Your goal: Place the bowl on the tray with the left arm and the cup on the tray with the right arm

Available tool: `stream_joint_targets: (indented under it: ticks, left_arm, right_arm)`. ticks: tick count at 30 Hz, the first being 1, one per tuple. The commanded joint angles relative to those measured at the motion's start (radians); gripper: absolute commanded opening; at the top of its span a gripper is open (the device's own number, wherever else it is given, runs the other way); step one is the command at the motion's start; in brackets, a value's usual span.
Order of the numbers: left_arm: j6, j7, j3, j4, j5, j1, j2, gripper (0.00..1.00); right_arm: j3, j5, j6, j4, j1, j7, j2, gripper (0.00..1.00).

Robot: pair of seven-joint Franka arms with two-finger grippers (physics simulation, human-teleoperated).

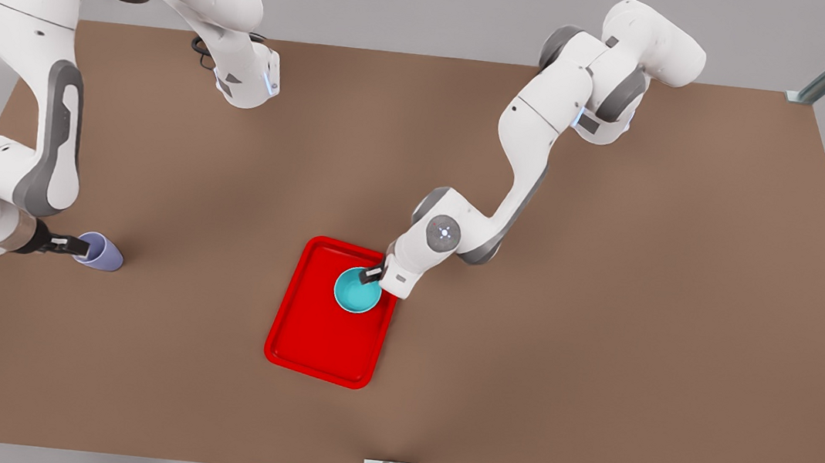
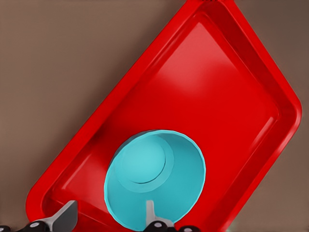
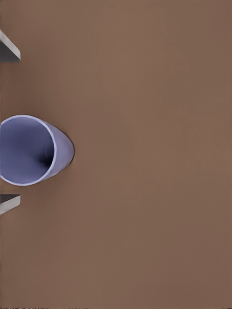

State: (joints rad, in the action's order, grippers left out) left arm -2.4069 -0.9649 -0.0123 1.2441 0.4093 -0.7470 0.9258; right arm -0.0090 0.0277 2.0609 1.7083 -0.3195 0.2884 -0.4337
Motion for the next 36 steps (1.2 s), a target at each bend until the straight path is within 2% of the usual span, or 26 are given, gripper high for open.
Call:
stream_joint_targets:
  ticks: [1, 3, 4, 5, 6, 7, 8, 9, 10, 11, 12, 13, 15, 18, 19, 21, 23, 24, 26, 36]
  left_arm:
    - [0.0, 0.0, 0.0, 0.0, 0.002, 0.0, -0.001, 1.0]
    - [0.086, 0.003, 0.023, -0.025, 0.002, 0.028, -0.062, 1.0]
    - [0.26, 0.005, 0.055, -0.064, 0.002, 0.1, -0.136, 1.0]
    - [0.481, 0.002, 0.13, -0.068, 0.005, 0.193, -0.223, 1.0]
    - [0.636, 0.014, 0.25, -0.068, -0.001, 0.261, -0.268, 1.0]
    - [0.767, 0.223, 0.403, -0.08, -0.001, 0.278, -0.292, 1.0]
    - [0.931, 0.651, 0.56, -0.127, -0.062, 0.275, -0.309, 1.0]
    - [1.028, 0.853, 0.569, -0.15, -0.209, 0.272, -0.369, 1.0]
    - [1.107, 0.911, 0.528, -0.141, -0.308, 0.27, -0.501, 1.0]
    - [1.189, 0.908, 0.505, -0.155, -0.333, 0.262, -0.57, 1.0]
    - [1.19, 0.899, 0.31, -0.141, -0.457, 0.348, -0.656, 1.0]
    - [1.177, 0.903, 0.198, -0.028, -0.495, 0.429, -0.765, 1.0]
    - [1.062, 0.902, 0.161, 0.147, -0.501, 0.469, -0.874, 1.0]
    - [1.055, 0.908, 0.141, 0.161, -0.498, 0.492, -0.867, 1.0]
    - [1.06, 0.911, 0.141, 0.161, -0.497, 0.492, -0.866, 1.0]
    - [1.065, 0.913, 0.143, 0.16, -0.492, 0.491, -0.846, 1.0]
    - [1.065, 0.908, 0.143, 0.16, -0.491, 0.491, -0.835, 1.0]
    - [1.065, 0.904, 0.143, 0.16, -0.491, 0.491, -0.831, 1.0]
    - [1.063, 0.907, 0.143, 0.16, -0.489, 0.489, -0.817, 1.0]
    - [1.075, 0.911, 0.143, 0.161, -0.486, 0.489, -0.817, 1.0]
  right_arm:
    - [0.001, 0.0, 0.002, 0.002, -0.004, 0.0, -0.002, 1.0]
    - [0.001, 0.001, 0.028, 0.031, -0.019, 0.003, -0.007, 1.0]
    - [0.0, 0.001, 0.031, 0.031, -0.027, 0.003, -0.016, 1.0]
    - [0.0, 0.001, 0.034, 0.031, -0.032, 0.012, -0.028, 1.0]
    - [0.0, 0.001, 0.036, 0.031, -0.044, 0.025, -0.04, 1.0]
    - [0.0, 0.001, 0.047, 0.037, -0.049, 0.028, -0.045, 1.0]
    - [0.0, 0.001, 0.047, 0.04, -0.056, 0.029, -0.051, 1.0]
    - [0.0, 0.001, 0.047, 0.042, -0.058, 0.029, -0.054, 1.0]
    - [0.0, 0.001, 0.048, 0.047, -0.061, 0.029, -0.059, 1.0]
    - [0.0, 0.001, 0.05, 0.047, -0.069, 0.029, -0.071, 1.0]
    - [0.0, 0.001, 0.062, 0.047, -0.069, 0.029, -0.08, 1.0]
    - [0.0, 0.001, 0.065, 0.047, -0.079, 0.031, -0.089, 1.0]
    - [0.0, 0.001, 0.079, 0.045, -0.09, 0.043, -0.106, 1.0]
    - [0.0, 0.001, 0.084, 0.045, -0.089, 0.049, -0.122, 1.0]
    - [0.0, 0.001, 0.085, 0.045, -0.089, 0.049, -0.128, 0.9]
    - [0.0, 0.003, 0.085, 0.045, -0.089, 0.051, -0.129, 0.51]
    - [0.0, 0.003, 0.085, 0.045, -0.089, 0.051, -0.132, 0.31]
    - [0.0, 0.003, 0.085, 0.044, -0.089, 0.051, -0.135, 0.25]
    - [0.0, 0.003, 0.085, 0.039, -0.085, 0.051, -0.143, 0.21]
    - [0.001, 0.003, 0.074, 0.01, -0.075, 0.051, -0.151, 0.21]
